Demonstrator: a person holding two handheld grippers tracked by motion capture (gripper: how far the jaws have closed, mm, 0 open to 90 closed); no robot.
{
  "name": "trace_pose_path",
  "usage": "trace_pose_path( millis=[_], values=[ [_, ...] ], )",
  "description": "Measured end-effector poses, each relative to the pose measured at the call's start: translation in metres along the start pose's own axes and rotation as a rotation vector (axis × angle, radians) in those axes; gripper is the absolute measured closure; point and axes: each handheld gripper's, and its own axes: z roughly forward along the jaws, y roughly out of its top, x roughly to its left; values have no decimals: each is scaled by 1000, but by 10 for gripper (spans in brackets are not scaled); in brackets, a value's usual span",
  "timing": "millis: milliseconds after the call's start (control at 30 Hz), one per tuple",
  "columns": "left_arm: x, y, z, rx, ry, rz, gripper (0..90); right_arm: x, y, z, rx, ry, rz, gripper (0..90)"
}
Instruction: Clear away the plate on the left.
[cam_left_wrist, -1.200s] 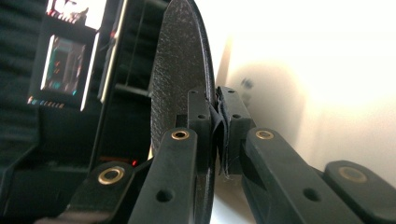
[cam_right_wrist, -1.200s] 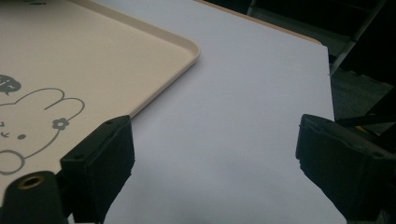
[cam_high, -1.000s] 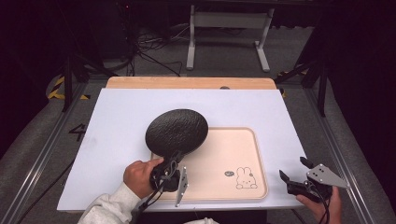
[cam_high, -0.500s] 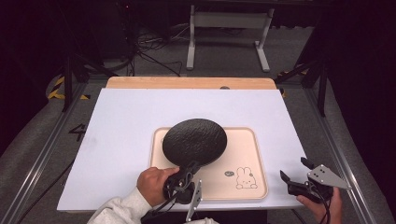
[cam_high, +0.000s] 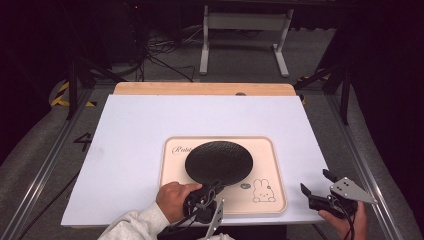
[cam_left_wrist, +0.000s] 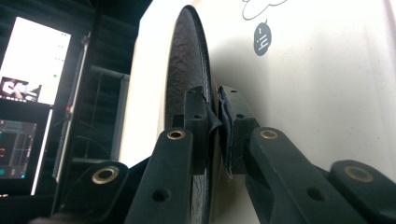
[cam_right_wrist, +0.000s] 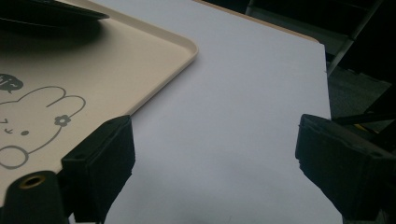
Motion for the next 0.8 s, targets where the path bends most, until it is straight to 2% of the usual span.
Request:
trace_pose_path(
  millis=[67,133,167,233,267,333,400,433,500,533,567,633,767,800],
  values=[
    [2,-4,4,1,-39,-9,846,0,0,0,2,2,1,124],
    [1,-8,6,-23,-55,-13,858,1,0,0,2,3,-2,124],
    [2,-8,7,-36,-80,-31,862,0,0,0,2,3,-2,124],
    [1,-8,9,-45,-91,-26,862,0,0,1,4,4,-3,124],
    [3,-9,10,-54,-106,-47,860,0,0,1,4,4,-4,124],
    [6,-10,15,-68,-166,-79,835,1,0,1,6,3,-8,124],
    [6,-12,18,-78,-188,-106,817,1,0,1,9,5,-8,124],
    [7,-13,21,-75,-224,-126,800,2,0,1,8,6,-10,124],
    [6,-14,26,-85,-255,-144,775,2,0,1,8,5,-12,124],
    [6,-14,29,-84,-280,-168,761,2,0,1,9,5,-13,124],
    [6,-14,31,-72,-287,-185,709,2,0,1,11,5,-13,123],
    [5,-14,35,-65,-325,-193,683,2,-1,2,15,8,-21,123],
    [3,-14,41,-44,-351,-223,616,2,0,2,16,10,-19,123],
    [4,-15,42,-55,-354,-240,595,2,-1,2,18,10,-19,123]
  ],
)
